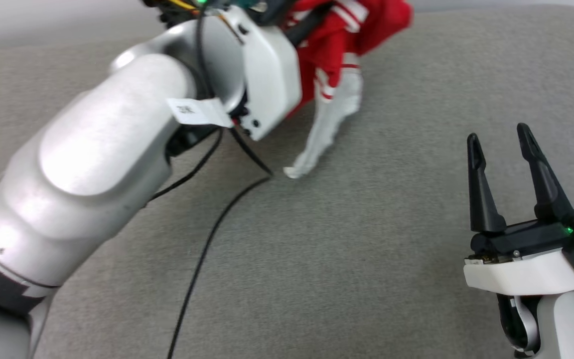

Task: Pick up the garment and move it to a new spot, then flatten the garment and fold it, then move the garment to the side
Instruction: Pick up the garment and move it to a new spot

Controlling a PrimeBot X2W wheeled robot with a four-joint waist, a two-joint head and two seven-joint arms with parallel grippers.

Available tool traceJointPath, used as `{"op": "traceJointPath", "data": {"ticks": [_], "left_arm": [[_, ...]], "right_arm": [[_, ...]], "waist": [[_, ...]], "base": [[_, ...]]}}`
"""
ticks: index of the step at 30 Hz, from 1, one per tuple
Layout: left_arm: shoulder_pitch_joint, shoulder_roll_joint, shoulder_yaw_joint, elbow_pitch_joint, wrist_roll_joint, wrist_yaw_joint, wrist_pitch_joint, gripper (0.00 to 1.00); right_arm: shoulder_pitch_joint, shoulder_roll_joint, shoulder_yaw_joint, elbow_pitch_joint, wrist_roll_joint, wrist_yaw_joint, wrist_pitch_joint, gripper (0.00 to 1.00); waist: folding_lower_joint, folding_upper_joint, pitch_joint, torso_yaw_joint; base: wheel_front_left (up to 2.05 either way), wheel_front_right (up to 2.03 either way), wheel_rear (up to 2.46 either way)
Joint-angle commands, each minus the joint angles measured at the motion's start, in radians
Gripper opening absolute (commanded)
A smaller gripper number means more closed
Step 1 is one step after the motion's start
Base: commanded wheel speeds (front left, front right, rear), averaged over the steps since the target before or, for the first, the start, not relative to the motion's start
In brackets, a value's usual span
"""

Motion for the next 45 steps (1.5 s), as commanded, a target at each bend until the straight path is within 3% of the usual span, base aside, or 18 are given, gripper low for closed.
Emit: {"op": "traceJointPath", "data": {"ticks": [1, 7, 15, 26, 32, 38, 40, 45], "left_arm": [[-0.012, -0.013, -0.012, -0.004, -0.005, 0.0, -0.012, 0.0], [0.042, -0.052, -0.063, 0.041, -0.037, 0.0, -0.062, 0.0], [0.185, -0.021, -0.094, 0.166, -0.054, 0.014, -0.151, 0.0], [0.469, 0.092, -0.022, 0.276, -0.153, 0.121, -0.32, 0.0], [0.625, 0.111, 0.018, 0.322, -0.226, 0.168, -0.398, 0.0], [0.714, 0.079, 0.011, 0.359, -0.252, 0.184, -0.433, 0.0], [0.72, 0.067, 0.013, 0.365, -0.245, 0.196, -0.455, 1.0], [0.722, 0.041, 0.051, 0.337, -0.198, 0.253, -0.519, 1.0]], "right_arm": [[-0.001, 0.004, -0.005, -0.004, 0.005, -0.001, -0.002, 1.0], [0.004, 0.004, -0.024, -0.01, 0.011, -0.001, -0.002, 1.0], [0.007, 0.004, -0.026, -0.009, -0.001, -0.001, -0.002, 1.0], [0.025, 0.004, -0.024, 0.005, -0.023, -0.001, -0.002, 1.0], [0.039, 0.004, -0.02, 0.014, -0.036, -0.001, -0.002, 1.0], [0.053, 0.004, -0.02, 0.025, -0.05, -0.001, -0.002, 1.0], [0.059, 0.004, -0.018, 0.03, -0.053, -0.001, -0.002, 1.0], [0.069, 0.004, -0.014, 0.038, -0.064, -0.001, -0.002, 1.0]], "waist": [[0.0, 0.0, 0.014, -0.034], [0.0, 0.0, 0.021, -0.042], [0.0, 0.0, 0.021, 0.001], [0.0, 0.0, -0.002, 0.061], [0.0, 0.0, -0.023, 0.072], [0.0, 0.0, -0.049, 0.088], [0.0, 0.0, -0.06, 0.094], [0.0, 0.0, -0.097, 0.103]], "base": [[0.0, 0.0, 0.0], [0.0, 0.0, 0.0], [0.0, 0.0, 0.0], [0.0, 0.0, 0.0], [0.0, 0.0, 0.0], [0.0, 0.0, 0.0], [0.0, 0.0, 0.0], [0.0, 0.0, 0.0]]}}
